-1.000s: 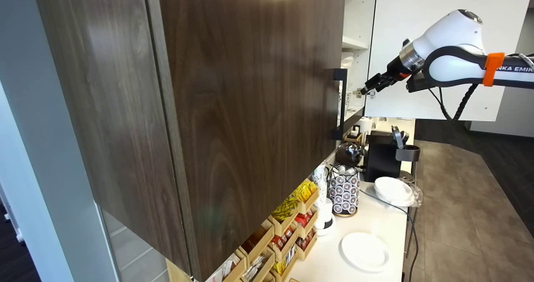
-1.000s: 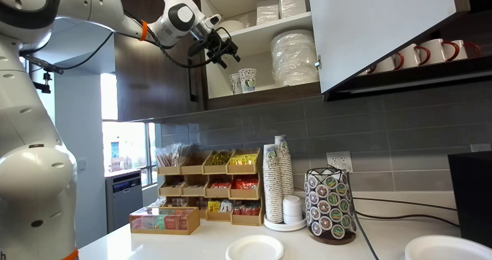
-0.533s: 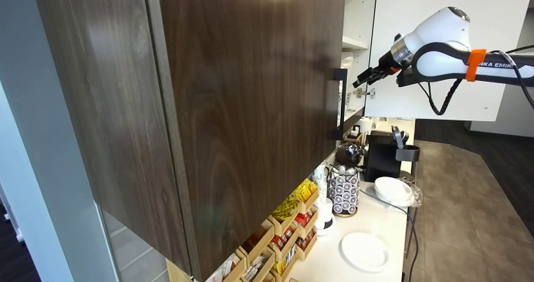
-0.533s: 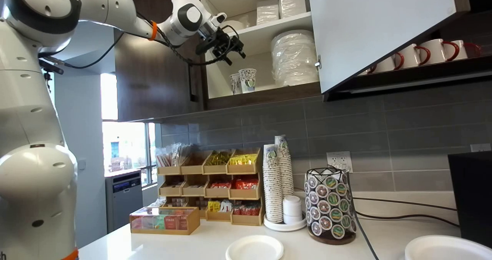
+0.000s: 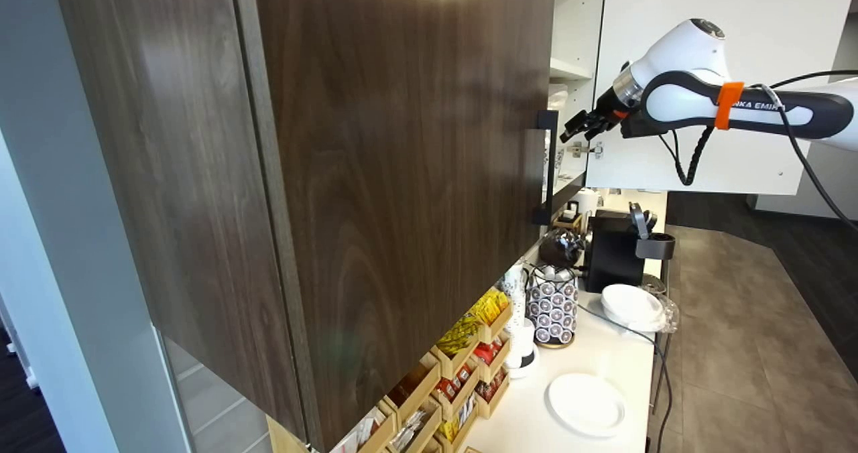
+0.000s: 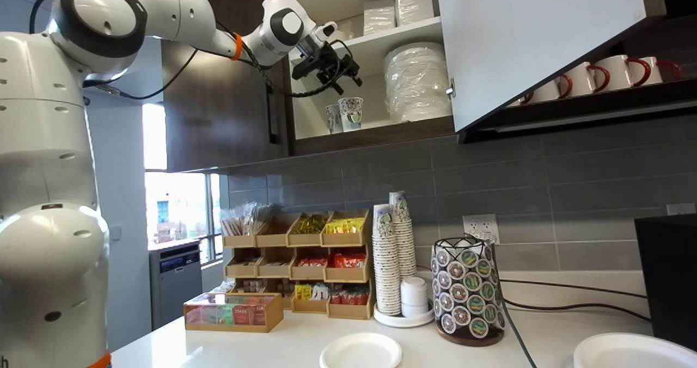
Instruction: Stack the paper cups on the bottom shelf of the open top cabinet, pick up the stacked paper cups and put them on the white plate on the kitchen counter
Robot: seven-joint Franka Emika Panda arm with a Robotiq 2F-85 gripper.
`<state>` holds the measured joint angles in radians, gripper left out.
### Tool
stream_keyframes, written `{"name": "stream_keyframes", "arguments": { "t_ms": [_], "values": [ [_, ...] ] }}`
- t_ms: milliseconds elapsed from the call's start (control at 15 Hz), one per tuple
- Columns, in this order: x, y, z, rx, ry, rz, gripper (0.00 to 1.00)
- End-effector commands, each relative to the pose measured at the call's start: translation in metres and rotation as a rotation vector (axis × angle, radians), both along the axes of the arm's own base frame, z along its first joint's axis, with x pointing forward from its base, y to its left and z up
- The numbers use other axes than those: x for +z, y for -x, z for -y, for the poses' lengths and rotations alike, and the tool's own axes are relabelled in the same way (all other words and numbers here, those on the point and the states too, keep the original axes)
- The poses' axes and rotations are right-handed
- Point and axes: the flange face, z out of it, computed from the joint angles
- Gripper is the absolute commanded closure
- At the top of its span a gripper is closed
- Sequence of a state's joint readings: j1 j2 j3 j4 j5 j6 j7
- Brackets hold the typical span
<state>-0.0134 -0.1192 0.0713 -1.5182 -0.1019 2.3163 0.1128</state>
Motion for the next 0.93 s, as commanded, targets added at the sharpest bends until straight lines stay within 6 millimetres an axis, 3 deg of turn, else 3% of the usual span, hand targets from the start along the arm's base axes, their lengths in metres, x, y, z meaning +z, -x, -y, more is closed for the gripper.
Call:
{"name": "stream_keyframes", "arguments": {
  "t_ms": [0,600,667,733,867],
  "values": [
    [0.002,-0.012,0.006,-0.060,-0.029,-0.034,0.00],
    [-0.017,-0.020,0.004,-0.106,-0.135,-0.076,0.00],
    [-0.020,-0.020,0.004,-0.112,-0.139,-0.088,0.25],
    [-0.024,-0.021,0.003,-0.119,-0.146,-0.098,0.26],
    [-0.028,-0.022,0.004,-0.130,-0.160,-0.117,0.42]
  ]
}}
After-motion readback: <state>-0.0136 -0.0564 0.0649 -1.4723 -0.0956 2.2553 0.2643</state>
